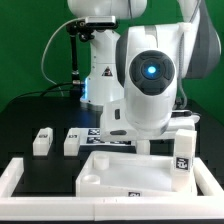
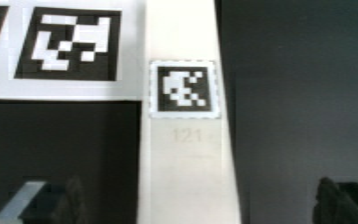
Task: Assemble desk
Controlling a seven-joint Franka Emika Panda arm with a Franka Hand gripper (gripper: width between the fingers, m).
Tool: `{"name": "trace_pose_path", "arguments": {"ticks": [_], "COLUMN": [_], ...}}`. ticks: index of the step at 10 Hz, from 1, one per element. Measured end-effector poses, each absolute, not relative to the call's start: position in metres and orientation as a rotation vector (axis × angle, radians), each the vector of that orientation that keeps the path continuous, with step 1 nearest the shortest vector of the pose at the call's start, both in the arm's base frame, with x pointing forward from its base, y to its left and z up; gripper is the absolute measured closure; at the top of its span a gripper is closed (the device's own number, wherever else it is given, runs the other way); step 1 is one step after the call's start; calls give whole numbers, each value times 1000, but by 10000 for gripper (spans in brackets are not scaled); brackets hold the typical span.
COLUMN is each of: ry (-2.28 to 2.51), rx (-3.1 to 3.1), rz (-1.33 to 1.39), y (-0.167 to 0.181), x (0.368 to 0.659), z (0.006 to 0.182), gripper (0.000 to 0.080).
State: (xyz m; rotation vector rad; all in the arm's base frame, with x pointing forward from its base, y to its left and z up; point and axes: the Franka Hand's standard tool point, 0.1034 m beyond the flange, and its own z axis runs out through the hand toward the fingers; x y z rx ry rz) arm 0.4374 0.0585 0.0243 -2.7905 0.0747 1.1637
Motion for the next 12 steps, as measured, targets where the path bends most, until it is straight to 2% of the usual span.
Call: {"name": "trace_pose_path", "arguments": {"ticks": [4,7,12], "ry": [73,191,181], "rx": [-2789,-2713,-2723], "rz": [1169,1389,1366], "y": [60,58,58], "x": [437,431,435], "z": [23,15,11], "gripper": [150,150,150]}}
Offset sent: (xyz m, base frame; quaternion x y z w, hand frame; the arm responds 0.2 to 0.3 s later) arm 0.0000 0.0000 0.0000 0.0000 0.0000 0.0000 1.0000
